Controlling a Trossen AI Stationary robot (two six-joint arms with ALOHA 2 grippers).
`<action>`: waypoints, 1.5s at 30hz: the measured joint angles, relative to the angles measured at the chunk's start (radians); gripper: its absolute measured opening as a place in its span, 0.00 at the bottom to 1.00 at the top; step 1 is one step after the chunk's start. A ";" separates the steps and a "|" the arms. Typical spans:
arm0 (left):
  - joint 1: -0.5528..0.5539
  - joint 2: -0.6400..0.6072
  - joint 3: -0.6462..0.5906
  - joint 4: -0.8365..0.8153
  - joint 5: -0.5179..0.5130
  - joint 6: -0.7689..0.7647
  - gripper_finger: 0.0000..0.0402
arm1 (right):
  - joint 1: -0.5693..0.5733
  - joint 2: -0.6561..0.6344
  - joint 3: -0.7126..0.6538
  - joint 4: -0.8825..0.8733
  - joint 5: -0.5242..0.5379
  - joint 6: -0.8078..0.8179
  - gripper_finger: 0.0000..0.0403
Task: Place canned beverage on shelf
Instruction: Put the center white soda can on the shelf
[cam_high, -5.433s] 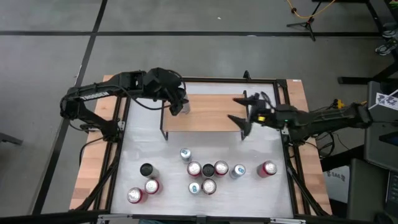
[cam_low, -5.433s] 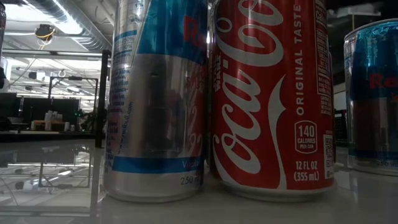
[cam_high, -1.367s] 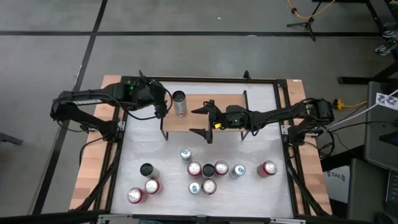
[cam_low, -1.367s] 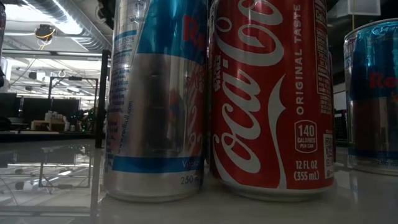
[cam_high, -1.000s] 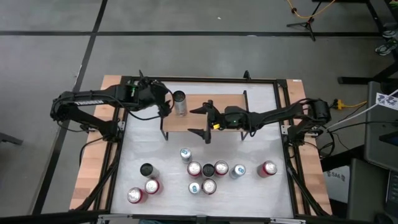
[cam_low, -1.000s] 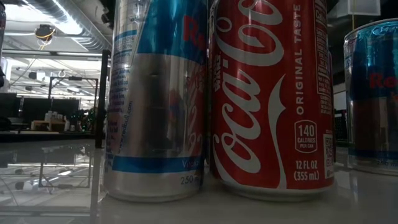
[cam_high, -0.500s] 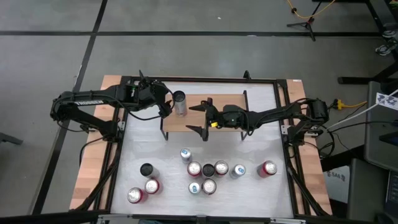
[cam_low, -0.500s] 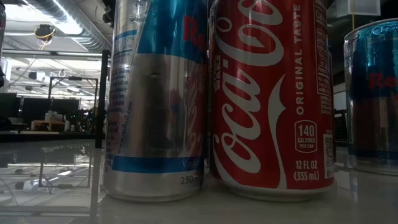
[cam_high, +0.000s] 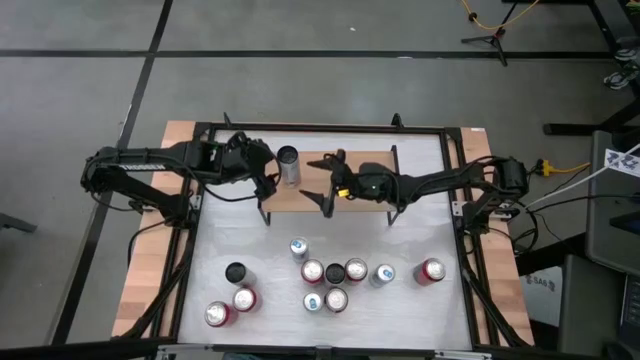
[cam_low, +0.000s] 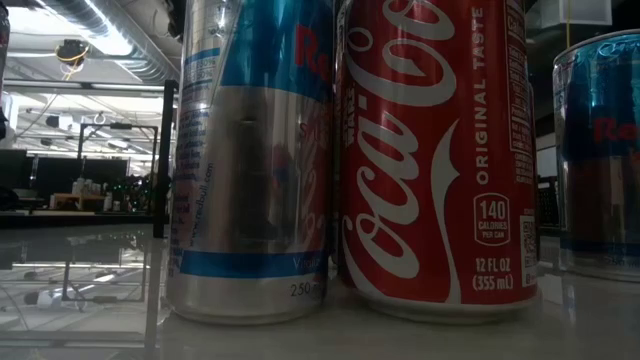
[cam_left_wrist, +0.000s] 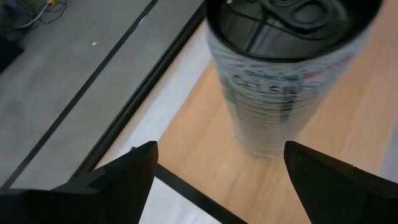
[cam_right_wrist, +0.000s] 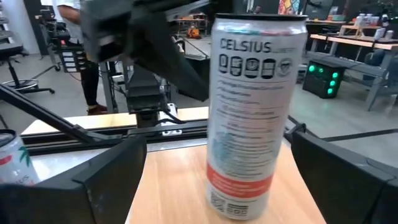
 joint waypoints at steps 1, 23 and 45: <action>-0.003 0.000 0.000 0.002 0.000 -0.006 0.85 | -0.005 0.000 0.000 0.000 -0.006 0.000 0.97; -0.014 0.000 0.000 0.028 -0.003 -0.008 0.85 | -0.083 0.063 0.004 0.064 -0.137 -0.050 0.97; -0.014 0.000 0.000 0.017 -0.062 -0.004 0.85 | -0.083 0.064 0.072 -0.009 -0.298 -0.041 0.97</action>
